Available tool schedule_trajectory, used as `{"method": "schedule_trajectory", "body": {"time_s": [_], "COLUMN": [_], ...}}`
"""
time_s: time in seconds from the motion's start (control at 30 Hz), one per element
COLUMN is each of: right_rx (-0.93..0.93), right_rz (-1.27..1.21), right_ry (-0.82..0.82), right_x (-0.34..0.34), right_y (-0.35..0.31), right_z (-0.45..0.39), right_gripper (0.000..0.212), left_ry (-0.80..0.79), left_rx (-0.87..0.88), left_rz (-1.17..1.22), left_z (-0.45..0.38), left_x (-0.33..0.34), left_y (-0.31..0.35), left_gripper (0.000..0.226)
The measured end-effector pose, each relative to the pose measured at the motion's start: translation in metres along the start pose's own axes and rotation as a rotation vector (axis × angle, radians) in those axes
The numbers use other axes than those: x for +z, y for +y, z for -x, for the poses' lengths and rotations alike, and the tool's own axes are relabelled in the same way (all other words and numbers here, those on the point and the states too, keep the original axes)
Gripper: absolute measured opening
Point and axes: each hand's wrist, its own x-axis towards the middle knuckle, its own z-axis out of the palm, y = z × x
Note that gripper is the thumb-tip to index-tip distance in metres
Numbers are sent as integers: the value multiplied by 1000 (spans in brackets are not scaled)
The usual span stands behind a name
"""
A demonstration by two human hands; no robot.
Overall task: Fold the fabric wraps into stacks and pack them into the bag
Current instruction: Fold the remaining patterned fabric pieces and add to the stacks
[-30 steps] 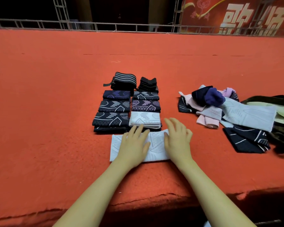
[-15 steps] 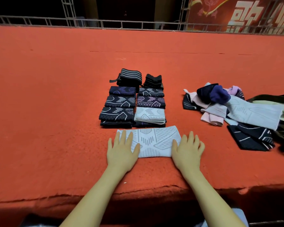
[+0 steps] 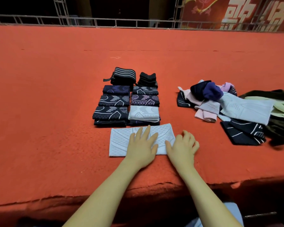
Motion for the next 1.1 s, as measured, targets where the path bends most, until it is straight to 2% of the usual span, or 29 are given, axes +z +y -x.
{"method": "schedule_trajectory", "body": {"time_s": [0.07,0.13,0.23,0.33,0.4,0.5,0.57,0.63,0.8,0.9,0.97,1.03,1.1], "right_rx": [-94,-202,-298,-251,-216,-211,-191,-225,-518,-600,-662,-726,-707], "right_rz": [4,-1,-27,-56,-69,-155,-264,-354,-488,-490,-449,-419,-454], "right_ry": [121,229,304,320,313,284,280,283,179,65,-19,-106,-161], "right_x": [1,0,-3,-4,-5,-7,-11,-15,-18,-9,0,3,-2], "right_y": [2,1,-2,-4,-6,-8,-12,-21,-51,-65,-69,-68,-68], "right_z": [0,1,2,1,0,1,2,2,1,2,5,9,11], "right_gripper": [28,23,11,25,36,30,23,28,24,19,18,26,34], "left_ry": [-67,-78,-77,-48,-29,8,6,5,24,178,226,264,284], "left_rx": [-35,-43,-25,-74,-138,-200,-222,-217,-197,-243,-273,-313,-350], "left_rz": [-2,-18,-17,-45,-65,-81,-89,-70,-107,-104,-132,-139,-129], "left_z": [-3,-3,-2,5,11,19,23,23,28,36,40,44,46], "left_x": [8,9,7,5,4,2,1,-2,-4,-5,-6,-8,-9], "left_y": [-1,-4,-10,-21,-33,-47,-52,-54,-63,-72,-75,-75,-73], "left_gripper": [65,57,51,53,65,94,97,97,95,71,59,59,61]}}
